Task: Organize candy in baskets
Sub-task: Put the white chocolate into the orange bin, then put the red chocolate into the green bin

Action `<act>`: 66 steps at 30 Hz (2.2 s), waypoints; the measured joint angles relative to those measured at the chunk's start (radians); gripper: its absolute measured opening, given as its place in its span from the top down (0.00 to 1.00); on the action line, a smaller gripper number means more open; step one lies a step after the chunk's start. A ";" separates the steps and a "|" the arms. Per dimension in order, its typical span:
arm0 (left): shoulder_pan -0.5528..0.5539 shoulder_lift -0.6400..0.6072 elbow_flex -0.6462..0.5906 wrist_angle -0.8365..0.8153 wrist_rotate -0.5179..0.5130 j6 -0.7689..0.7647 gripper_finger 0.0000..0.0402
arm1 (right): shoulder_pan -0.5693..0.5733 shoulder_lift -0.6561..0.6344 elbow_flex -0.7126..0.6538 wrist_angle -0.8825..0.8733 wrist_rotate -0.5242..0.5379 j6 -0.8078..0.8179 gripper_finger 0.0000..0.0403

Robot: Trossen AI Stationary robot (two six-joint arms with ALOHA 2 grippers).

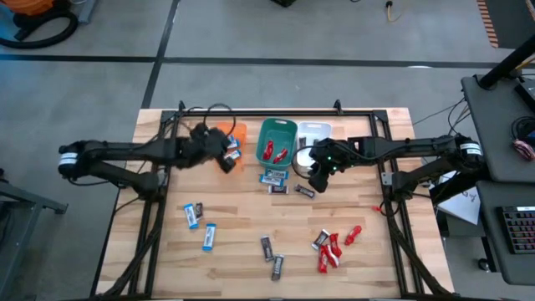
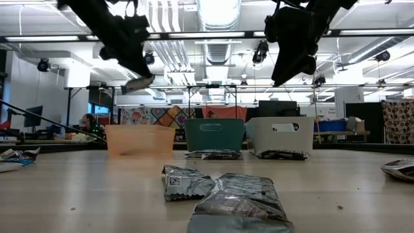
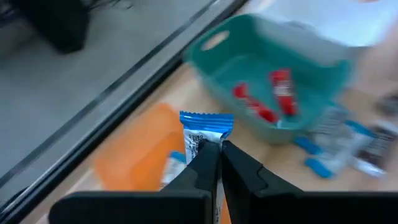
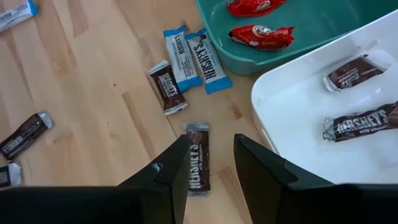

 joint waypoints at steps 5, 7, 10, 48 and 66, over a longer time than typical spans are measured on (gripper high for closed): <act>0.157 0.082 -0.001 0.013 0.072 0.033 1.00 | 0.016 0.000 0.002 -0.017 -0.008 0.045 0.72; 0.197 0.121 -0.001 0.031 0.073 0.057 1.00 | 0.026 0.000 0.006 -0.029 -0.008 0.054 0.73; 0.244 0.178 -0.001 0.070 0.073 0.096 1.00 | 0.040 -0.001 0.008 -0.037 -0.008 0.067 0.73; 0.285 0.201 -0.002 0.162 0.149 0.216 0.81 | 0.190 -0.002 0.009 -0.187 -0.197 0.437 0.73; 0.057 -0.007 -0.002 0.258 0.617 0.263 0.81 | 0.469 0.039 0.004 -0.354 -0.253 0.073 0.74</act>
